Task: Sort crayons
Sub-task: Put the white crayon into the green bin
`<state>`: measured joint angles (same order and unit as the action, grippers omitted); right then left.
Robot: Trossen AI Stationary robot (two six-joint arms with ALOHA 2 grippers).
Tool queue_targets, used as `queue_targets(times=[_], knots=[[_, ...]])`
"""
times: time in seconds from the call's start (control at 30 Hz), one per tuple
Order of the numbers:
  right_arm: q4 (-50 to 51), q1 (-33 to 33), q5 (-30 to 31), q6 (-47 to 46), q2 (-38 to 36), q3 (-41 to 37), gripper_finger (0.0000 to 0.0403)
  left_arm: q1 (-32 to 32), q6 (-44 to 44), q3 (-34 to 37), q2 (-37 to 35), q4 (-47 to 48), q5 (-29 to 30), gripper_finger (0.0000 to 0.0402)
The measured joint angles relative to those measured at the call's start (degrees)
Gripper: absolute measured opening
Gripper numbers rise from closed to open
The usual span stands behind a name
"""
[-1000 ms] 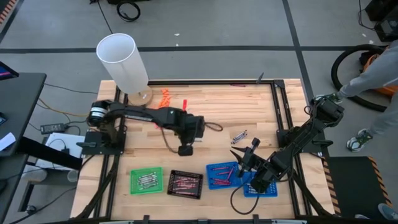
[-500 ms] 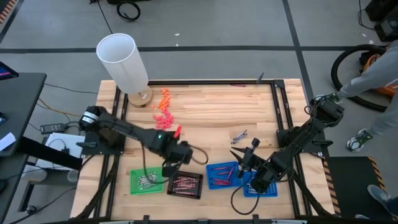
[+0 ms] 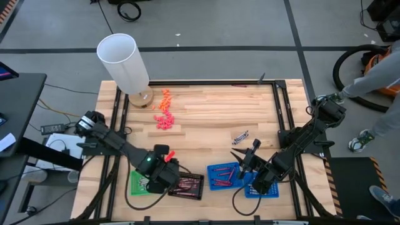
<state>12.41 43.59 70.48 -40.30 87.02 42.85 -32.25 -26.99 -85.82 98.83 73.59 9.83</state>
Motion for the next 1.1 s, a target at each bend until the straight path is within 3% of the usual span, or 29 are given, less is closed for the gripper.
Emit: queue_targets(times=[0.5, 0.77, 1.1], knots=[[-0.94, 0.15, -1.06, -0.01, 0.0, 0.0, 0.0077, -10.06, -6.24, -0.02, 0.0, 2.23, 0.21, 0.0018], [-1.25, 0.15, -1.09, -0.03, 0.0, 0.0, 0.0077, -14.88, -11.64, 0.33, 0.14, 2.25, 5.41, 0.0018], [-1.49, 0.15, -1.14, -0.03, 0.0, 0.0, 0.0077, -17.07, -15.58, 10.48, 0.21, -5.7, 4.07, 0.0018]])
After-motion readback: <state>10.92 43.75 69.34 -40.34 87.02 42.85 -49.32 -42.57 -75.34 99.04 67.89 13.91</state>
